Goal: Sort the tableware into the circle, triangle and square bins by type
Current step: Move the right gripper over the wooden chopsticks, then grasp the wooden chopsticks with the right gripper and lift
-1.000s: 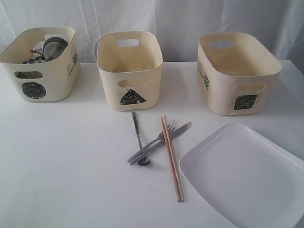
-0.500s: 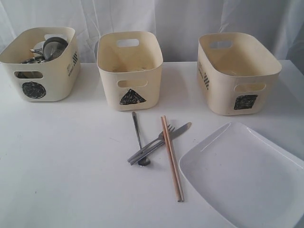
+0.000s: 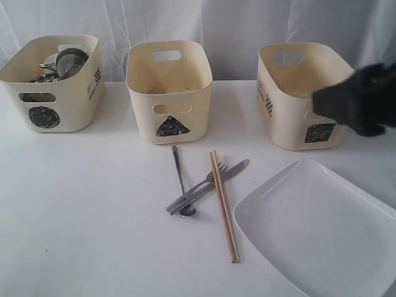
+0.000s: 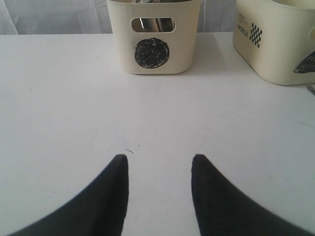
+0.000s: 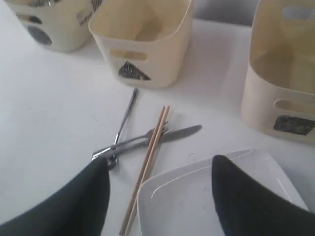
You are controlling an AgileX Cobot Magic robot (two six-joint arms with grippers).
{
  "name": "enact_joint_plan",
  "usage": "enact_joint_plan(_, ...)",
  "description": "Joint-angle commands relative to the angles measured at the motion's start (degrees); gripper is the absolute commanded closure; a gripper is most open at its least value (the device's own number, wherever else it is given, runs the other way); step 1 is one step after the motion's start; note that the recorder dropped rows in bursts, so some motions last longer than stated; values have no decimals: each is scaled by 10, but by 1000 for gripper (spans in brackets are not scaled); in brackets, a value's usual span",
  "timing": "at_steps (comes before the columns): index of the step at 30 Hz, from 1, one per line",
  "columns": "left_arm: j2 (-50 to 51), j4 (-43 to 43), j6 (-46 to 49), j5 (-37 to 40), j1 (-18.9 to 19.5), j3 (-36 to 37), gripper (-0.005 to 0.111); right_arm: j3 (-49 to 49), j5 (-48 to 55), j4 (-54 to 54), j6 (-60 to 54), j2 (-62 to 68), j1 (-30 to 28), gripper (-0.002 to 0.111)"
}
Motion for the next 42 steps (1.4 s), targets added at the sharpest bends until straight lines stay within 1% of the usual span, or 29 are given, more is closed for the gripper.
enact_joint_plan(1, -3, -3, -5, -2, 1, 2, 60, -114, 77, -22, -6, 177, 29, 51)
enact_joint_plan(5, -3, -3, -5, -2, 1, 2, 60, -169, 79, -38, 5, 286, 72, 51)
enact_joint_plan(9, -3, -3, -5, -2, 1, 2, 60, -185, 59, -45, 29, 369, 100, 51)
enact_joint_plan(12, -3, -3, -5, -2, 1, 2, 60, -185, 32, -65, 70, 423, 104, 51)
enact_joint_plan(15, -3, -3, -5, -2, 1, 2, 60, -185, 18, -118, 124, 471, 104, 51)
enact_joint_plan(23, -3, -3, -5, -2, 1, 2, 60, -185, -41, -124, 141, 552, 109, 51)
enact_joint_plan(26, -3, -3, -5, -2, 1, 2, 60, -185, -44, -124, 144, 583, 109, 51)
enact_joint_plan(42, -3, -3, -5, -2, 1, 2, 60, -185, -88, -124, 144, 630, 114, 51)
